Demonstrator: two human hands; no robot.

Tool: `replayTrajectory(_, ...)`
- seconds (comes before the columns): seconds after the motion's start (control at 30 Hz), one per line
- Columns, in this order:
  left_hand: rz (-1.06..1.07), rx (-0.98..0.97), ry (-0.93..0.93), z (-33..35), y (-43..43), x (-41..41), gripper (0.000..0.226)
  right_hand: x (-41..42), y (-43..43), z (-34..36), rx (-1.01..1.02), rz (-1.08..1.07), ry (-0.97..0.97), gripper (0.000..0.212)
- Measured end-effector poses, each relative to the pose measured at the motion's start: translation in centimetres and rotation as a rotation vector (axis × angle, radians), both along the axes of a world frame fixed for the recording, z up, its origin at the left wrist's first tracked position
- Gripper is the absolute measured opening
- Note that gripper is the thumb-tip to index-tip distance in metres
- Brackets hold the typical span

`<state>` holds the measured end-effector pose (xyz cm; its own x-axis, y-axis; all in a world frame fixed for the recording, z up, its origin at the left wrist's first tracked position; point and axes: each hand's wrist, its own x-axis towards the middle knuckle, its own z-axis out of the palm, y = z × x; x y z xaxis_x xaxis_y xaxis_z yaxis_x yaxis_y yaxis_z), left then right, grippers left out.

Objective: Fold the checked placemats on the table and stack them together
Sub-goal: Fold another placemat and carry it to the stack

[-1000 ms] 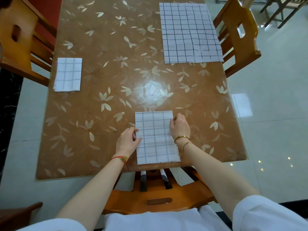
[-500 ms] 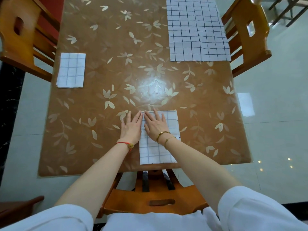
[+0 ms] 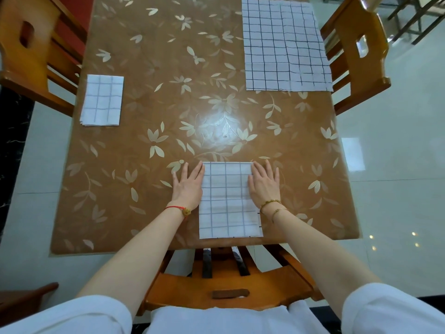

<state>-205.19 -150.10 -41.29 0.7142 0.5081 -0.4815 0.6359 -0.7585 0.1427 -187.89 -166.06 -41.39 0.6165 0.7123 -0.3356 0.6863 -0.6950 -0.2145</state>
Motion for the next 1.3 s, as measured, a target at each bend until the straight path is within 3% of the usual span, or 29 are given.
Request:
replayTrajectory(0.17,-0.004,-0.04,-0.013,0.1,0.1,0.0,0.068,-0.5,0.9,0.3,0.072,0.021,-0.056,0.052)
replayTrajectory(0.4,-0.025,-0.042,-0.015,0.9,0.2,-0.4,0.063,-2.7,4.4,0.9,0.006,0.347,0.083,0.053)
replayTrajectory(0.67,-0.114,0.006,0.023,0.6,0.4,-1.5,0.069,-3.3,5.7,0.7,-0.141,0.317,0.168,0.053)
replayTrajectory(1.3,-0.634,0.032,0.152,2.3,-4.9,-11.9,0.086,-2.7,5.5,0.8,-0.245,0.362,0.185,0.053)
